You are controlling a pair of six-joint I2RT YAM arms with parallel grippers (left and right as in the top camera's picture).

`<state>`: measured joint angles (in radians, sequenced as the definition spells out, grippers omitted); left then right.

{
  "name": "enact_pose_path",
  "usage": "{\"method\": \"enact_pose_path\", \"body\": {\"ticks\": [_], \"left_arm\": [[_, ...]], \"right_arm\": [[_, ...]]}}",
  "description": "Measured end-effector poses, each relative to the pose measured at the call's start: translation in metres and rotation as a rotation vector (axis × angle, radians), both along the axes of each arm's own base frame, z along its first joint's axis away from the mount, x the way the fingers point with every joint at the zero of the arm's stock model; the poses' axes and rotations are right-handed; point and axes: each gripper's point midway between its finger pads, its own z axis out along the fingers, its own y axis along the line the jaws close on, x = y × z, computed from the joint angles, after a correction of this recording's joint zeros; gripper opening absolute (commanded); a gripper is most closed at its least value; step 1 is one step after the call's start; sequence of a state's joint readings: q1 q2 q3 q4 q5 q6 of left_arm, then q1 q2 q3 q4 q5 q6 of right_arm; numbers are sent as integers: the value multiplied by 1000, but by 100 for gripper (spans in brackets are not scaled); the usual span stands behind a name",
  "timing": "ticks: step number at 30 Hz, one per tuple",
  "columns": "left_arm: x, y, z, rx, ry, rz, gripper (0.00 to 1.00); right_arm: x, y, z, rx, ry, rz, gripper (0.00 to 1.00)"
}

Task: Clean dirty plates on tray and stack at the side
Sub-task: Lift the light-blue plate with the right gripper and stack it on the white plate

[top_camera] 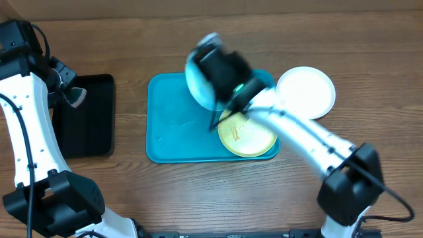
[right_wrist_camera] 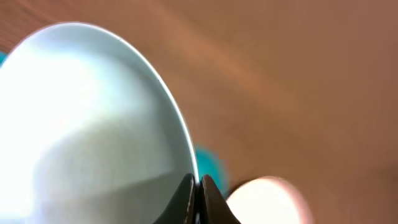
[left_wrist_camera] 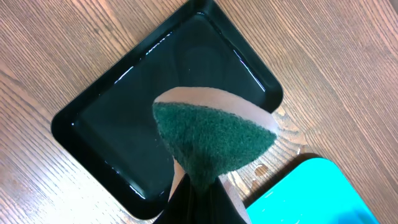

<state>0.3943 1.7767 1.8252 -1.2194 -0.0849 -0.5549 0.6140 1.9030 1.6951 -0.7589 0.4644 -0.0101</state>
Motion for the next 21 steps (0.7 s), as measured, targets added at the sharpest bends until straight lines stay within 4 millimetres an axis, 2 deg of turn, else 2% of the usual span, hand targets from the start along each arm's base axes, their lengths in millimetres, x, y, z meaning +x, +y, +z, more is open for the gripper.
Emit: {"method": "enact_pose_path", "body": {"ticks": [3, 6, 9, 12, 15, 19, 21], "left_arm": [[0, 0, 0, 0, 0, 0, 4], [0, 0, 0, 0, 0, 0, 4], [0, 0, 0, 1, 2, -4, 4], [0, 0, 0, 1, 2, -4, 4], [0, 0, 0, 1, 1, -4, 4], [1, 0, 0, 3, -2, -4, 4], [1, 0, 0, 2, -2, -4, 4]], "right_arm": [[21, -47, -15, 308, 141, -147, 4], [28, -100, -22, 512, 252, -275, 4], [18, -164, -33, 626, 356, -440, 4], [-7, -231, -48, 633, 437, -641, 4], [-27, -268, -65, 606, 481, -750, 4], [-44, -286, -88, 567, 515, -808, 4], [-43, -291, -97, 556, 503, -815, 4]]}}
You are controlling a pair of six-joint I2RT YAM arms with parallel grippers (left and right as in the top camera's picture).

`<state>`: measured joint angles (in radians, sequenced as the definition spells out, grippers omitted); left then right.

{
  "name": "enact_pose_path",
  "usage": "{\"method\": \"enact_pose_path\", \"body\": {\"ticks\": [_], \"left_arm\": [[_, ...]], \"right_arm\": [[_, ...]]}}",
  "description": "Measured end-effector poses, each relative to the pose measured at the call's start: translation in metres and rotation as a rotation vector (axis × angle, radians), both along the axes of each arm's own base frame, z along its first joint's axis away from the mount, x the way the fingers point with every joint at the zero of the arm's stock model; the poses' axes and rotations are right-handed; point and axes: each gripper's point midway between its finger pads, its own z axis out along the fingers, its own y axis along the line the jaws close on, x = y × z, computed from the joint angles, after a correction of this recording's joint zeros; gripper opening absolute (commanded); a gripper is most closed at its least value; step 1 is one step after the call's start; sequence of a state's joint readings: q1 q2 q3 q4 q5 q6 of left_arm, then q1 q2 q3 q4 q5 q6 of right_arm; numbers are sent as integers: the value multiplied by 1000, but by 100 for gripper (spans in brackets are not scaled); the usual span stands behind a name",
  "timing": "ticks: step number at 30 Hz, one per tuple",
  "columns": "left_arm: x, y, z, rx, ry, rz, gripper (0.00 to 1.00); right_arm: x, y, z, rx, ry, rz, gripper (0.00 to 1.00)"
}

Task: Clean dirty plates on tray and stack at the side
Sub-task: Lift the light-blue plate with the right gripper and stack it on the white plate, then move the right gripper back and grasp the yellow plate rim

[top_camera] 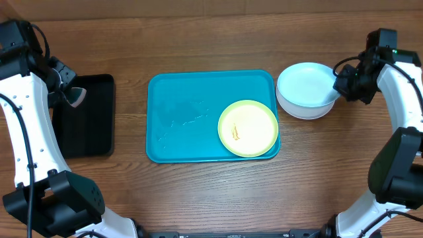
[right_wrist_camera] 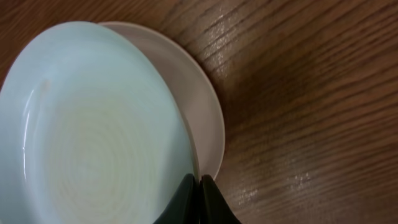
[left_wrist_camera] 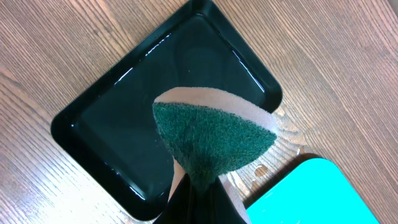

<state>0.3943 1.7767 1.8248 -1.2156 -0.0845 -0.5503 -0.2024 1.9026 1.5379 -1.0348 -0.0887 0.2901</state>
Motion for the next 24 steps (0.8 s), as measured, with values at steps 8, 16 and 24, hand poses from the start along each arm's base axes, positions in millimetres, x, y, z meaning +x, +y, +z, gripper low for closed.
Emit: {"method": "enact_pose_path", "body": {"ticks": [8, 16, 24], "left_arm": [[0, 0, 0, 1, 0, -2, 4], [1, 0, 0, 2, -3, -2, 4], [2, 1, 1, 4, -6, -2, 4]], "right_arm": [[4, -5, -22, -32, -33, -8, 21], [2, 23, -23, 79, -42, 101, 33], [-8, 144, -21, 148, -36, 477, 43]]}}
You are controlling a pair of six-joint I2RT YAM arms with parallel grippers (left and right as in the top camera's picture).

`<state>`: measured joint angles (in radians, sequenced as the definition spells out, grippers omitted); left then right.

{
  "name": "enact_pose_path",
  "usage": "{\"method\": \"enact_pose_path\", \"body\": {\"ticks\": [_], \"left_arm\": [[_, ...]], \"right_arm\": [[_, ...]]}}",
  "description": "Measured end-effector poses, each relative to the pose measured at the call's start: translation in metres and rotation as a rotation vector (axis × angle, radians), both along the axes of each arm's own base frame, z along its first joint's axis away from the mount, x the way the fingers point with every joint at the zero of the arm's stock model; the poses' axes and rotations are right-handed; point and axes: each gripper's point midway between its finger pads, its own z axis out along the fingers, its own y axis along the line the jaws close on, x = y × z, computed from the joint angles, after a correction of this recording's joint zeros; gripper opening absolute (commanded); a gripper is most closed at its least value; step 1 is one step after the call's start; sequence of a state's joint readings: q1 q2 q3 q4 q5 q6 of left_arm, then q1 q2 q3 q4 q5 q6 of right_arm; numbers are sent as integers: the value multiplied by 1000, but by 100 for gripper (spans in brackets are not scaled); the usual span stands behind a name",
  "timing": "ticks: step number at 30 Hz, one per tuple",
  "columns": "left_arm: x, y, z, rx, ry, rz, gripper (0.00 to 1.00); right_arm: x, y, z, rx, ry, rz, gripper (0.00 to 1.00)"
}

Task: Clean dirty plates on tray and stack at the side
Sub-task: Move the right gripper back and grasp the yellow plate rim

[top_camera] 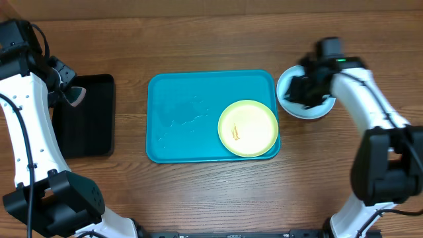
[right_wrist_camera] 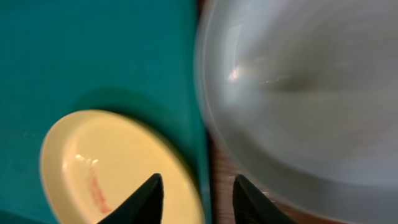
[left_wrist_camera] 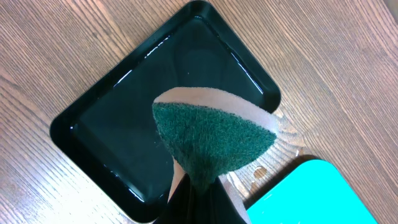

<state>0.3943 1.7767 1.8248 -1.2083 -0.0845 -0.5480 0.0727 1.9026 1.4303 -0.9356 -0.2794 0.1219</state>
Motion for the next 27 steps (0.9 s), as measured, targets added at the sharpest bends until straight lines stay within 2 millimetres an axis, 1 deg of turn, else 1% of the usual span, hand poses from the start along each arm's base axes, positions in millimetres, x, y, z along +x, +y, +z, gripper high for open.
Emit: {"method": "enact_pose_path", "body": {"ticks": [1, 3, 5, 8, 10, 14, 18, 21, 25, 27], "left_arm": [[0, 0, 0, 0, 0, 0, 4], [0, 0, 0, 0, 0, 0, 4], [0, 0, 0, 0, 0, 0, 4], [0, 0, 0, 0, -1, 0, 4], [0, 0, 0, 1, -2, 0, 4], [1, 0, 0, 2, -4, 0, 4], [1, 0, 0, 2, -3, 0, 4], [1, 0, 0, 2, -3, 0, 4], [1, 0, 0, 2, -3, 0, 4], [1, 0, 0, 2, -4, 0, 4]], "right_arm": [[-4, 17, -1, -21, 0, 42, 44], [-12, 41, -4, -74, -4, 101, 44], [-18, 57, -9, -141, -18, 146, 44], [-21, 68, -16, -221, -52, 186, 44], [-21, 69, -20, -260, -73, 201, 44], [-16, 61, -31, -326, -123, 252, 44], [-17, 57, -38, -358, -136, 302, 43], [-22, 55, -42, -364, -124, 327, 43], [-37, 55, -48, -347, -69, 357, 43], [-40, 56, -48, -340, -58, 362, 43]]}}
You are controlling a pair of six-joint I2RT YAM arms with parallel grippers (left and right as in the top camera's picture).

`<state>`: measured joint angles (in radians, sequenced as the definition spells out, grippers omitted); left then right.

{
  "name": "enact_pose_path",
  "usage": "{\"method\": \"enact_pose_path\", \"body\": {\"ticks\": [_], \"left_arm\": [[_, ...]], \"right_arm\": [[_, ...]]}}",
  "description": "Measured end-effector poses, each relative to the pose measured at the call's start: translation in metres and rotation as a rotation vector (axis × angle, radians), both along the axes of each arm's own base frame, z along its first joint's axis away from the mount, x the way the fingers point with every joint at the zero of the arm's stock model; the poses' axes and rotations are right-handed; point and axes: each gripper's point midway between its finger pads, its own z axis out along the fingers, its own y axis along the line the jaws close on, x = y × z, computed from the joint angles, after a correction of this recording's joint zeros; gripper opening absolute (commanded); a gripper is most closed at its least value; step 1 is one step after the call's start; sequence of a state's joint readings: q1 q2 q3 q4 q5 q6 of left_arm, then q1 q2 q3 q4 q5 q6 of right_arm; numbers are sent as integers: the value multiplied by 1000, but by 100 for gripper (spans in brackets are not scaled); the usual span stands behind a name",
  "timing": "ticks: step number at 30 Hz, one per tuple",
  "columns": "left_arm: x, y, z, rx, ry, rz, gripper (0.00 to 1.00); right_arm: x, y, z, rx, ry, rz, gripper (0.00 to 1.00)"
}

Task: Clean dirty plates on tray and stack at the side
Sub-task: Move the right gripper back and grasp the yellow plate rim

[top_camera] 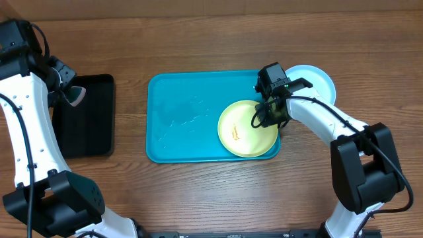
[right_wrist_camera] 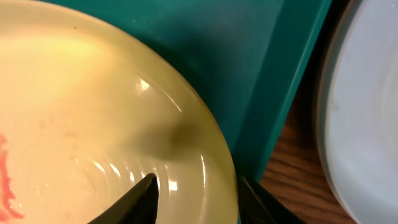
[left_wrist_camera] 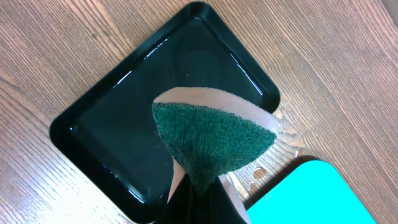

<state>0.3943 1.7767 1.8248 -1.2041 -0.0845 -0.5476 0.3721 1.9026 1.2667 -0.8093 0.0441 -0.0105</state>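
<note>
A yellow plate [top_camera: 246, 129] with a red smear lies at the right end of the teal tray [top_camera: 178, 119]. My right gripper [top_camera: 266, 120] is open, its fingers straddling the yellow plate's [right_wrist_camera: 93, 137] right rim. The pale plates [top_camera: 317, 80] sit stacked on the table right of the tray; the stack's edge [right_wrist_camera: 367, 112] shows at the right wrist view's right side. Over the black tray [left_wrist_camera: 161, 118], my left gripper [left_wrist_camera: 196, 186] is shut on a green sponge [left_wrist_camera: 211, 140].
The black tray [top_camera: 86, 122] lies on the wooden table at the left, beside the left arm. A few wet drops mark the wood [left_wrist_camera: 273, 162] between the black tray and the teal tray's corner [left_wrist_camera: 311, 186].
My right gripper has moved from over the pale plates to the yellow plate on the tray, and now stands open around its right rim. The left arm has not moved.
My right gripper first held a pale blue plate up over the tray. Then it had it on the white plate at the right. Then the gripper stood open over that stack, and now it straddles the yellow plate's rim. The left gripper kept the sponge throughout.
</note>
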Motion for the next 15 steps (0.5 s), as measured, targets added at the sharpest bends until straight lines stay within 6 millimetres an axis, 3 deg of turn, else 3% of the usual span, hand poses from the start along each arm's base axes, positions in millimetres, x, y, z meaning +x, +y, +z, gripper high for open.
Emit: {"method": "enact_pose_path", "body": {"ticks": [11, 15], "left_arm": [[0, 0, 0, 0, 0, 0, 4], [0, 0, 0, 0, 0, 0, 4]], "right_arm": [[-36, -2, -4, 19, 157, -98, 36], [-37, 0, -4, 41, 172, -182, 30]]}}
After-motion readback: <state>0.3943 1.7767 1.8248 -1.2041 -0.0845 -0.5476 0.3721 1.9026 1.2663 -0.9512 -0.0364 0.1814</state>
